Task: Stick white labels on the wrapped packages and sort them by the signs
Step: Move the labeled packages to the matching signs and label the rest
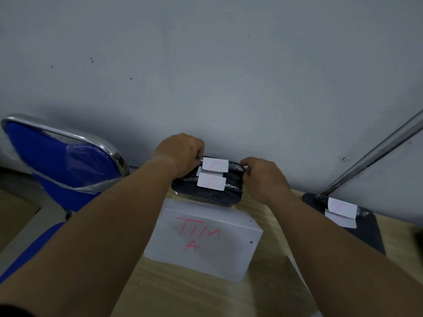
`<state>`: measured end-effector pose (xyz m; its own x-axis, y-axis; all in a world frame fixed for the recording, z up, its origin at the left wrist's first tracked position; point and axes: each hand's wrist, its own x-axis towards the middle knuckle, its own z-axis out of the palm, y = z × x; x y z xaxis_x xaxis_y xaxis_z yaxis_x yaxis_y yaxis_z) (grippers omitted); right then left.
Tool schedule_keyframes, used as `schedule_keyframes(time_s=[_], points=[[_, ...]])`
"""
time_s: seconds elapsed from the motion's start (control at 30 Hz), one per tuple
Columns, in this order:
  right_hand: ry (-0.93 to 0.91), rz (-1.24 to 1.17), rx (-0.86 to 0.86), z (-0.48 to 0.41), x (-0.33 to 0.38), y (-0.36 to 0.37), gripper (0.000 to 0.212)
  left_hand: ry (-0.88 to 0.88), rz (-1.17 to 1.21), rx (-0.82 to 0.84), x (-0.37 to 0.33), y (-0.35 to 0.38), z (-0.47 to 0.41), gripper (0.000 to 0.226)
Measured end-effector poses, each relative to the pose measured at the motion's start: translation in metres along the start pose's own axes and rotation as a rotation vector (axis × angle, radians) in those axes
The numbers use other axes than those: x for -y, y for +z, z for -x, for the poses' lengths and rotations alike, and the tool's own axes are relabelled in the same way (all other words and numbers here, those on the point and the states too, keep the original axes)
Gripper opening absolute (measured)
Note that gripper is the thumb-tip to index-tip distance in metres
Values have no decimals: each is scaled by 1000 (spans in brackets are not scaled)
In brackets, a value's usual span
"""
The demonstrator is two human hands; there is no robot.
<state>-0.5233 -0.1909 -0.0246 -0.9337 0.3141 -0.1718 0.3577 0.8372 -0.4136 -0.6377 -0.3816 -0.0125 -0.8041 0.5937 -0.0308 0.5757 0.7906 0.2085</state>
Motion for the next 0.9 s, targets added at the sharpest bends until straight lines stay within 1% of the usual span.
schedule_keyframes(time_s=[0.13,0.27,0.37,0.6,0.7,0.8,0.87,0.9], points=[[0,8,6,0,-1,4,36,-23,-4,28,1,5,0,5],[-10,5,7,1,0,4,37,-37,-27,11,0,6,0,7],[-26,19,19,2,1,3,37,-51,-47,-10,-2,6,1,8],[-55,19,42,10,-3,0,31,-76,-78,-3,-6,5,7,15],[-47,-5,8,16,-7,-7,35,-88,-68,-42,-12,-4,9,14],[-25,-91,-42,27,-10,-19,34,-67,-26,-116,-32,-18,11,18],[-20,-119,-83,38,-13,-32,28,-52,70,-191,-55,-28,14,20],[-24,-134,-116,45,-15,-40,27,-49,162,-247,-69,-33,17,20]])
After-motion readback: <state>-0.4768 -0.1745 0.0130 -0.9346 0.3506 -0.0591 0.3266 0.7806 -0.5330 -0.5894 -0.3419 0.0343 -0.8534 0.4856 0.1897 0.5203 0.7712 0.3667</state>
